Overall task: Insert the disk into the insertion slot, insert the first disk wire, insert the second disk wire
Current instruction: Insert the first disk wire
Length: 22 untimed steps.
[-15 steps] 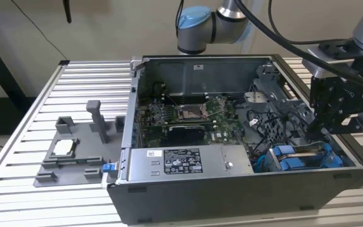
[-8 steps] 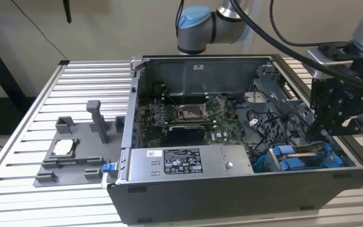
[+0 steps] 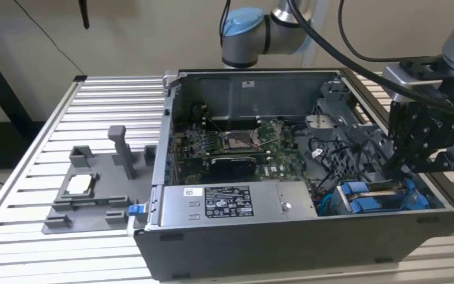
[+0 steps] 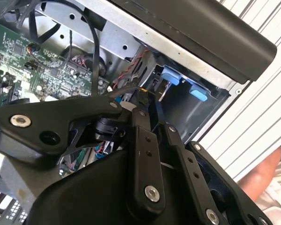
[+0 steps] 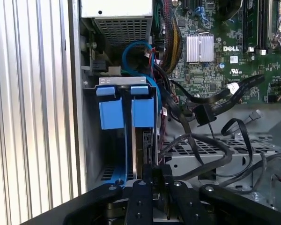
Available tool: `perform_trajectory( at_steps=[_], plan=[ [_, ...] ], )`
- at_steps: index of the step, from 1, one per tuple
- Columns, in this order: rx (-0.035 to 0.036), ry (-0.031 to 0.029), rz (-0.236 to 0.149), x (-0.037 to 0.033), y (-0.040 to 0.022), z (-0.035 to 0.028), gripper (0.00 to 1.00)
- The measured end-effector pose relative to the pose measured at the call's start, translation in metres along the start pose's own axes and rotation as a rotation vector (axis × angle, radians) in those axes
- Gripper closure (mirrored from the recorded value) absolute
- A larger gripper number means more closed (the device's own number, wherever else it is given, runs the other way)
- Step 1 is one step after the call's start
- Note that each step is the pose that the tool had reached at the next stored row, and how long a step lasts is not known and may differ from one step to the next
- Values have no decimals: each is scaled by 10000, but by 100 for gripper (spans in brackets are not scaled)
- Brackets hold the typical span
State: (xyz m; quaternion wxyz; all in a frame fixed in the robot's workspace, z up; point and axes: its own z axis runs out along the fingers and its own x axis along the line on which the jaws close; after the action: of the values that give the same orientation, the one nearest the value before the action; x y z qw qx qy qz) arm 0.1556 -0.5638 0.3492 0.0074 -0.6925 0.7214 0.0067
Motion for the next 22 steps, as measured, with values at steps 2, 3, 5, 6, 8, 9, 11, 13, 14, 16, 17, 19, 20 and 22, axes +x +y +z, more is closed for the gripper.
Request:
perform_trajectory(
  at_steps=[2, 3, 5, 6, 8, 9, 11, 13, 14, 16, 17, 19, 20, 22],
  plan=[
    [-12, 23, 4, 0, -4, 18, 81],
    [-14, 34, 5, 1, -6, 28, 81],
    [-15, 60, 7, 1, -7, 50, 81],
    [-14, 80, 7, 1, -8, 60, 81],
    [-13, 119, 8, 1, -9, 80, 81],
    [-11, 134, 9, 2, -9, 89, 81],
    [-10, 145, 7, 2, -11, 102, 81],
    [-11, 143, 8, 2, -11, 112, 81],
    [-11, 142, 8, 2, -11, 118, 81],
    [-10, 142, 8, 3, -10, 133, 81],
    [-9, 150, 9, 3, -11, 147, 81],
    [-9, 155, 8, 3, -11, 168, 81],
    [-10, 150, 8, 3, -10, 171, 81],
    [-11, 141, 9, 3, -10, 176, 81]
  ],
)
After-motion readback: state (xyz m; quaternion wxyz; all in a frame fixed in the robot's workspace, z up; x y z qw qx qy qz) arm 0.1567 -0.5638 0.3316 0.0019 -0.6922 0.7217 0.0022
